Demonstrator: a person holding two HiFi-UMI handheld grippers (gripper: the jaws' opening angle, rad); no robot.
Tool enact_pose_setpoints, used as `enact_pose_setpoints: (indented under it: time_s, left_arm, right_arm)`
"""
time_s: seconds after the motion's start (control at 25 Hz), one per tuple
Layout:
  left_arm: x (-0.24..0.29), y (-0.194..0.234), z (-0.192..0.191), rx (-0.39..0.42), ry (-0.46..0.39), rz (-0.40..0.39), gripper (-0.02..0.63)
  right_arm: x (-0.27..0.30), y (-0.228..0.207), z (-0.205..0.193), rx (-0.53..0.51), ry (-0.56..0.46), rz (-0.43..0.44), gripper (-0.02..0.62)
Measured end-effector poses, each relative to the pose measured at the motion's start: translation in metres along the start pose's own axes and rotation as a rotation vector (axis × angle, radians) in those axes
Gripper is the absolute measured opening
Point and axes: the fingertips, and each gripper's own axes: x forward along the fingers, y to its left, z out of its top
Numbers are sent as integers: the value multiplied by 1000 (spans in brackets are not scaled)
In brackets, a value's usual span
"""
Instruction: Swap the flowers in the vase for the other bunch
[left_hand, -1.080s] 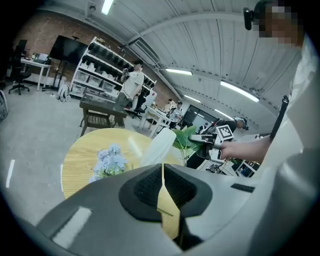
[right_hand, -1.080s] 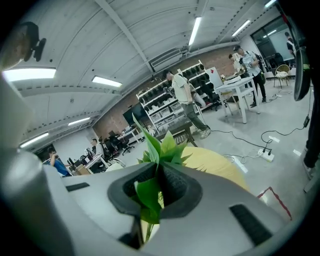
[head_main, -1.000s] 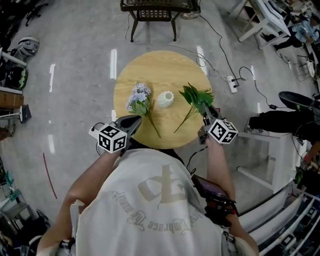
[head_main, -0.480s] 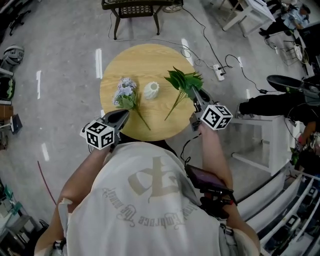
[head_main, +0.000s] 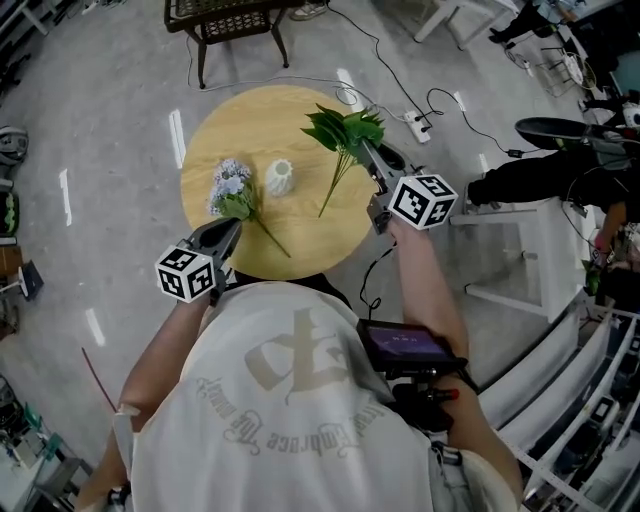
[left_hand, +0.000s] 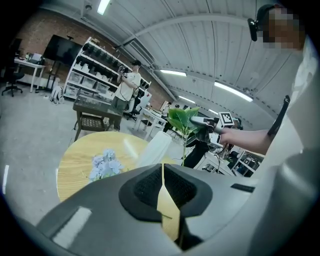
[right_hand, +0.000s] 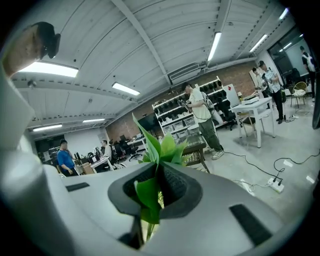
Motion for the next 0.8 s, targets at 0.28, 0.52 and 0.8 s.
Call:
enact_pose_setpoints:
  time_s: [0.28,0.52,0.8]
  left_arm:
    - [-1,-3,-12,1,1,7,17]
    - [-8,4,0,-5,-11,24,15]
    - [-18,10,1,-19,-28,44,16]
  right_arm:
    - [-7,3,22,-42,-43,26,18]
    - [9,8,68,-69,-100,55,18]
    - [21,32,108,-79,-154,120,18]
